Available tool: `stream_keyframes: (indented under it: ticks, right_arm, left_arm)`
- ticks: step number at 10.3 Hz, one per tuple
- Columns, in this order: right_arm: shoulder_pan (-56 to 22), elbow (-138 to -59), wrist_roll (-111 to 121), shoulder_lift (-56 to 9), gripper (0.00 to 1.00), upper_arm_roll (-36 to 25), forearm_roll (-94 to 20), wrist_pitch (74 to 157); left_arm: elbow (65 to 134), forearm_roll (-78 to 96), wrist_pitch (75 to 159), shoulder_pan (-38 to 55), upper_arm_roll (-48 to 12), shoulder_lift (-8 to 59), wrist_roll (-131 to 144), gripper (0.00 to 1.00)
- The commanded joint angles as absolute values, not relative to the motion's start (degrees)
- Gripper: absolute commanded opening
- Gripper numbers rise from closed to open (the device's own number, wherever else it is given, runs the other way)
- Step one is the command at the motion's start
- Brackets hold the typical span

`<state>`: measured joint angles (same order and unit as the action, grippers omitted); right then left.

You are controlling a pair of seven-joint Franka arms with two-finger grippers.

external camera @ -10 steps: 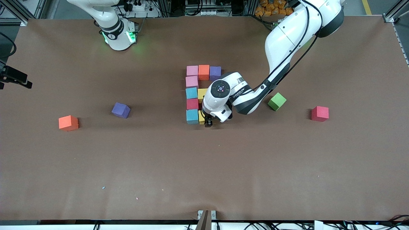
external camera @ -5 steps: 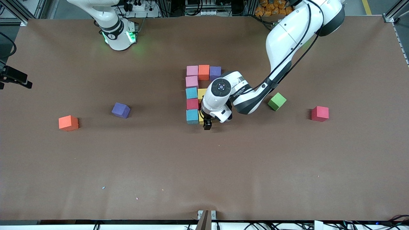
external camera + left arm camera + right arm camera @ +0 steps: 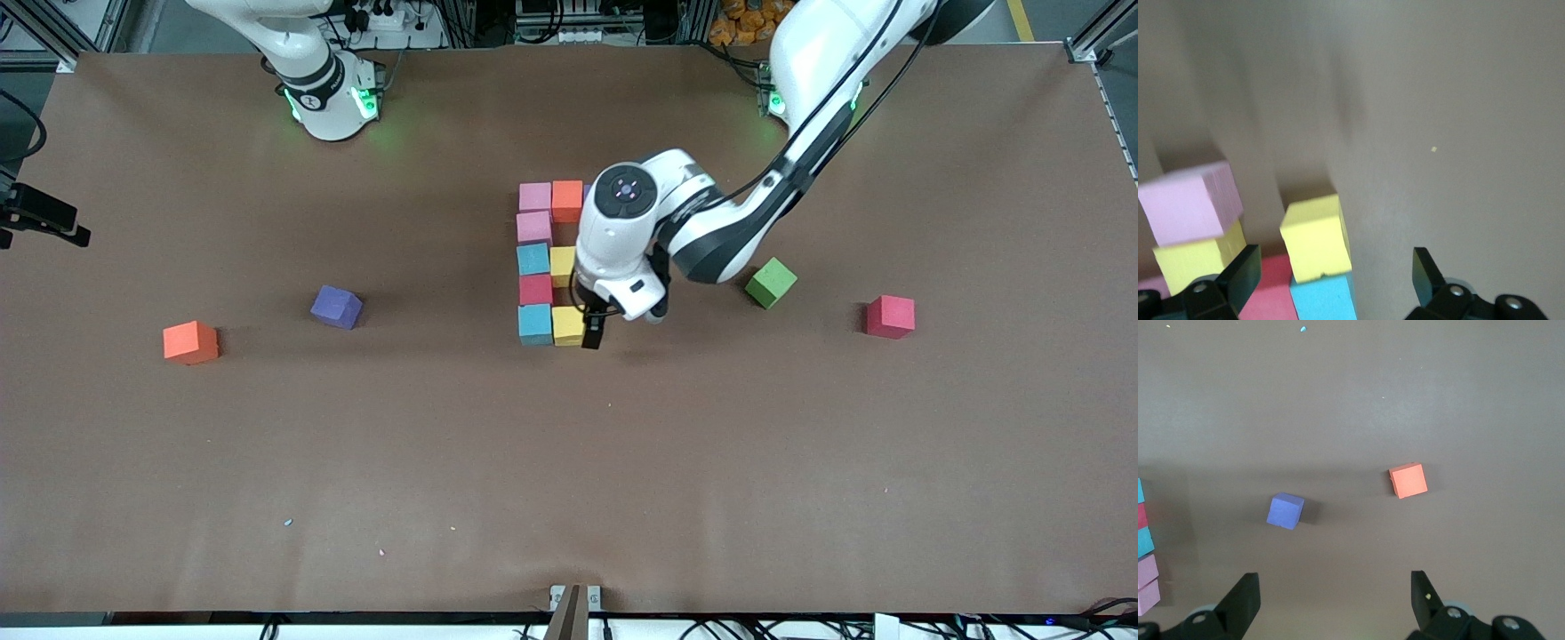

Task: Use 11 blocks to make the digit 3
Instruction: 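Open the left gripper off yellow and lift away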

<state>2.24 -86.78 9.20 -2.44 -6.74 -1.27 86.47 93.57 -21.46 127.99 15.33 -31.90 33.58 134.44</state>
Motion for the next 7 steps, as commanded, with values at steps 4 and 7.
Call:
stream_keyframes:
  ticks: [4, 7]
  right_arm:
    - [2.20, -86.84, 9.14, -2.37, 1.00, -6.68, -0.62, 86.57]
    - [2.20, -86.84, 9.14, -2.37, 1.00, -6.68, -0.70, 86.57]
  left_arm:
    - [113.01, -20.66, 128.50, 3.02, -34.35, 21.19, 112.64, 1.00]
    - [117.85, -20.57, 124.92, -9.02, -42.52, 19.70, 94.10, 1.00]
